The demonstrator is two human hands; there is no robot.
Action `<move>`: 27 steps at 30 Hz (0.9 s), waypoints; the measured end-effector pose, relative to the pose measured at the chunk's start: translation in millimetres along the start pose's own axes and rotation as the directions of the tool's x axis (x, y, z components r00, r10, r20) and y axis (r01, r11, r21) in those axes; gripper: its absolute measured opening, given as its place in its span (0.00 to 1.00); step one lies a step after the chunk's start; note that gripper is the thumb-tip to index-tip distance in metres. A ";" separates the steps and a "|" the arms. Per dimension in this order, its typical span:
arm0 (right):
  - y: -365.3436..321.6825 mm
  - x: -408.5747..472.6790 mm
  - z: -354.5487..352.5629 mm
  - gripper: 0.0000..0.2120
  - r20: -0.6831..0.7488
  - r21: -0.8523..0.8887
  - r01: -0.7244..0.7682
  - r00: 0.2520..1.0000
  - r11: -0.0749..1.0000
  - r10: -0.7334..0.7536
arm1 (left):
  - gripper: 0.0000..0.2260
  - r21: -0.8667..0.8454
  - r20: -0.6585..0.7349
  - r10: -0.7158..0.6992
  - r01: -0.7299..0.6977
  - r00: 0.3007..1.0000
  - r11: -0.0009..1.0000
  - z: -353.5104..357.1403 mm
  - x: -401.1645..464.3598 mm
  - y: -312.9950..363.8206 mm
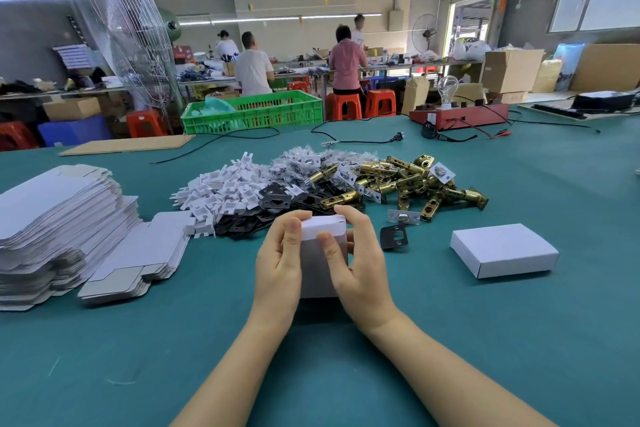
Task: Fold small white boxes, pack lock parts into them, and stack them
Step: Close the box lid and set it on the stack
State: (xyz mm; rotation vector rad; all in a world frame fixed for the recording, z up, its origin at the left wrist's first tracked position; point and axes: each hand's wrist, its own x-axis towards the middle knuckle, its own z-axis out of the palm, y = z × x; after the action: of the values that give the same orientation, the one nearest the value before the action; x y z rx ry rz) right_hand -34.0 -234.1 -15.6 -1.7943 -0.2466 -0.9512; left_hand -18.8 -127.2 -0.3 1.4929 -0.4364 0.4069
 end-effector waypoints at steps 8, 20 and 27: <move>-11.5 4.0 0.6 0.09 -0.051 0.133 -0.112 0.992 0.985 0.120 | 0.08 0.038 -0.014 0.052 -0.052 0.999 0.998 1.3 -2.9 1.1; -11.0 5.3 2.7 0.03 -0.053 0.212 -0.143 0.986 0.967 0.157 | 0.07 -0.010 0.010 0.055 -0.055 0.998 0.998 3.3 -1.7 3.8; -8.3 3.1 0.0 0.04 -0.056 0.167 -0.092 0.993 0.982 0.102 | 0.09 0.063 0.025 0.105 -0.107 0.994 0.992 -1.1 -2.5 0.8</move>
State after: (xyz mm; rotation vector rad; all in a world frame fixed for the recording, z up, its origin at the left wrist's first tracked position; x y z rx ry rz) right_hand -36.6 -231.3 -7.7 -1.6073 -0.1893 -0.8921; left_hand -21.3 -126.1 -1.0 1.5424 -0.5255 0.4929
